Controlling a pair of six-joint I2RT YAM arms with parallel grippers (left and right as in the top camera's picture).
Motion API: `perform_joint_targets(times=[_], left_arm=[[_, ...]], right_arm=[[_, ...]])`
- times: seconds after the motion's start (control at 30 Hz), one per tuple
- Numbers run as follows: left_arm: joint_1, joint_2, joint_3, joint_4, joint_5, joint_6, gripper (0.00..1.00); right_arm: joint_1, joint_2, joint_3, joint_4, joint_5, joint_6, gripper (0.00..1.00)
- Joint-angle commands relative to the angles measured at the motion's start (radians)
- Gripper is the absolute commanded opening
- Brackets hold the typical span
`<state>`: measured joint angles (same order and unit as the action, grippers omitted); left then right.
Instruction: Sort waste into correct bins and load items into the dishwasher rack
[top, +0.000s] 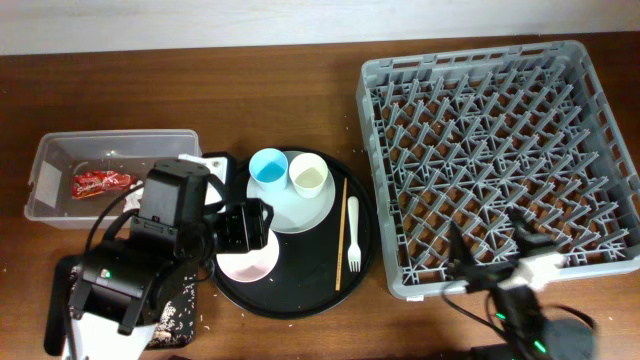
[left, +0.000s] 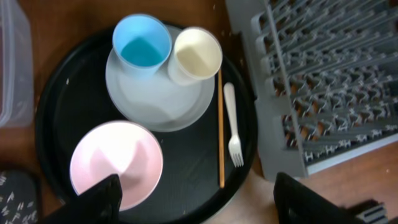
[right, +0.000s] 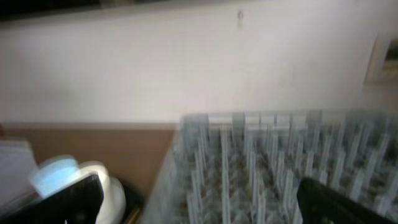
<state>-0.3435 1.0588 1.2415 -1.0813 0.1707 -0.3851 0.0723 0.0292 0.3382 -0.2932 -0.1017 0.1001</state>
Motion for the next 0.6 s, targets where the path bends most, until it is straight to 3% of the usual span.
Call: perform_joint_targets(times=[0.0,0.13,0.23,0.43,0.5,0.57], left_arm=[[0.005,0.016,0.014,-0.056,-0.019,0.019,0.77],[0.005,0.057,0.014,-0.052,-0.040,0.014,0.77],[0.005,0.101,0.014,0.029,-0.041,0.014,0.77],[0.020,0.291,0.014,0.214,-0.079,-0.016,0.77],[0.037,0.356,0.014,0.278,-0.090,-0.019,0.77],[0.059,0.439,0.014,0.356,-0.090,-0.024,0.77]], right_arm=[[-0.006,0.095,0.329,-0.200,0.002,0.063,0.99],[-0.006,0.338,0.671,-0.529,-0.035,0.063,0.99],[-0.006,0.524,0.822,-0.682,-0.174,0.063,0.99],[-0.006,0.728,0.863,-0.732,-0.272,0.063,0.98],[-0.006,0.772,0.863,-0.773,-0.259,0.063,0.88],[-0.006,0.830,0.863,-0.837,-0.241,0.062,0.88]])
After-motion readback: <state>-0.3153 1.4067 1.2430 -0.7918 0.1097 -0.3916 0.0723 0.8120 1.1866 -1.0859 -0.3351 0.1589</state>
